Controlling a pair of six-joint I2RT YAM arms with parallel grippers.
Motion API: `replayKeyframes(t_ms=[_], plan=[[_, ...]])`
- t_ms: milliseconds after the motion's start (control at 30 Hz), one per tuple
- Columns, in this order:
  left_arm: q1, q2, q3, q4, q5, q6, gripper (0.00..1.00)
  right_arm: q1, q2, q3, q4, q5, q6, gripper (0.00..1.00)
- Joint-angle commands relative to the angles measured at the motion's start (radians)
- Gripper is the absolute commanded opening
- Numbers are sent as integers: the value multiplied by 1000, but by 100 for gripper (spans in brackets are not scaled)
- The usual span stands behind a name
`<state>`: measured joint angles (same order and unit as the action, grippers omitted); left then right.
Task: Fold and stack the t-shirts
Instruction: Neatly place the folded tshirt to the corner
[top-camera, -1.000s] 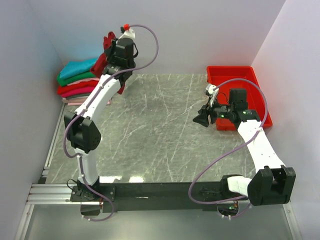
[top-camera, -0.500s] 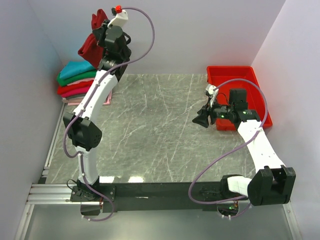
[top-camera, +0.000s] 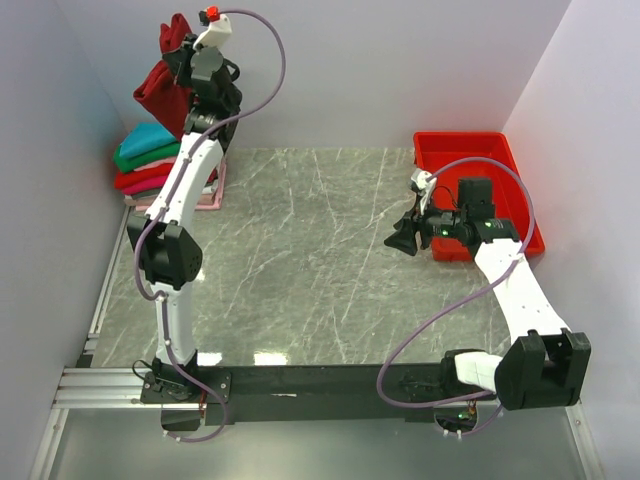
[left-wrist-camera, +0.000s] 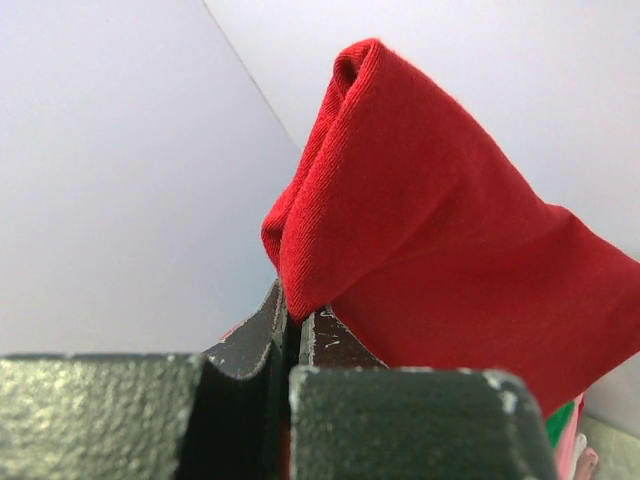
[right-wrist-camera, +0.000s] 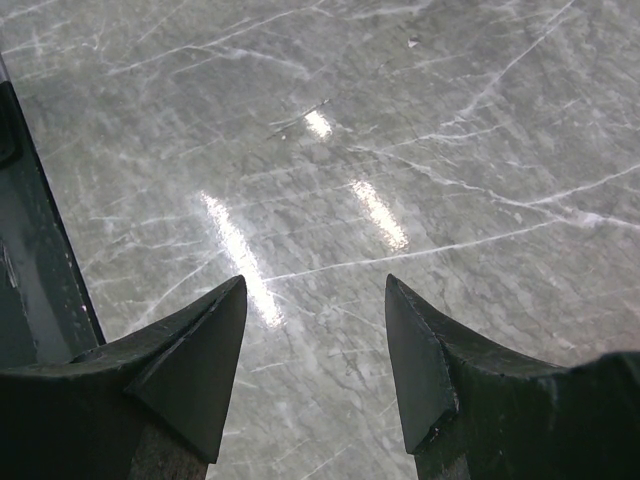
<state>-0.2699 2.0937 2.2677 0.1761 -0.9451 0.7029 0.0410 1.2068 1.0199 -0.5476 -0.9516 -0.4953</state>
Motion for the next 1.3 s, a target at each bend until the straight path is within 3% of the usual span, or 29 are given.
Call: replayKeyframes(t_ms=[0,533,1267], plan=[[15,-4,75,109,63,-11,0,-7,10,3,-2,-16,-2,64],[106,98,148,198,150,-71,0,-9,53,6,-5,11,1,64],[294,270,171,160,285,-321,1,-9,111,23,-38,4,-25,64]])
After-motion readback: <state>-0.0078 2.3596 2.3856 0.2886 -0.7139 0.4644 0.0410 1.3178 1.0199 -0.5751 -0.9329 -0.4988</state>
